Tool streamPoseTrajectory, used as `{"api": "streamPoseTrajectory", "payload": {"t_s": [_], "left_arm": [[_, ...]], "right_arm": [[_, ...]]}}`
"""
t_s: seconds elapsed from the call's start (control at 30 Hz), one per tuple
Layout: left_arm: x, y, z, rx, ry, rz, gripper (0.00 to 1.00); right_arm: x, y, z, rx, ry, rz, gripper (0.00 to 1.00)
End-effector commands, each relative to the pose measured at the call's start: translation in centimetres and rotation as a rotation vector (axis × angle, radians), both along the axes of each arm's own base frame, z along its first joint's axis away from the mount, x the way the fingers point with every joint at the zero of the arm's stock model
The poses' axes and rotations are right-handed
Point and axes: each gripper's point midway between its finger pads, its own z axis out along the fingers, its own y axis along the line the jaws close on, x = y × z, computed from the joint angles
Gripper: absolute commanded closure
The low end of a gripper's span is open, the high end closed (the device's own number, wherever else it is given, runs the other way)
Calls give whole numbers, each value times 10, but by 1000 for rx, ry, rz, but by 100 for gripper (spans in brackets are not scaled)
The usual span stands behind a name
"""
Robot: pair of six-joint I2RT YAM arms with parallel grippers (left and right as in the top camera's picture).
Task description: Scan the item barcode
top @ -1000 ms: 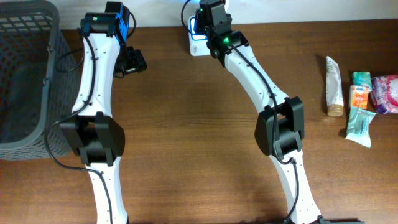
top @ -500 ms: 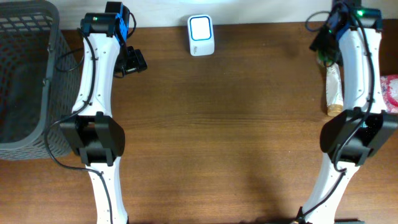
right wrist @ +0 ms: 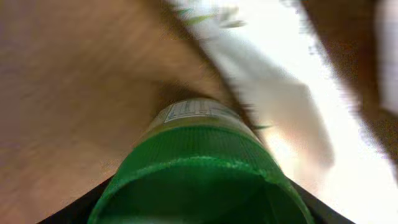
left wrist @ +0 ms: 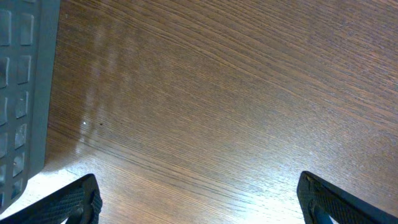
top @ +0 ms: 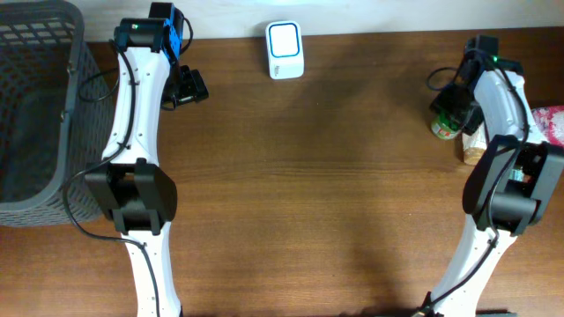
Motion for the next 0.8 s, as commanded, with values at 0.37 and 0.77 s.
{"api": "streamPoseTrajectory", "payload": {"t_s": [0.37,0.77], "left_arm": [[-1,3,1,13,2,-8,1],[-1,3,1,13,2,-9,1]], "right_arm": [[-34,29,214,62,-154,147,1],[-220,195,276,118,-216,631,1]]}}
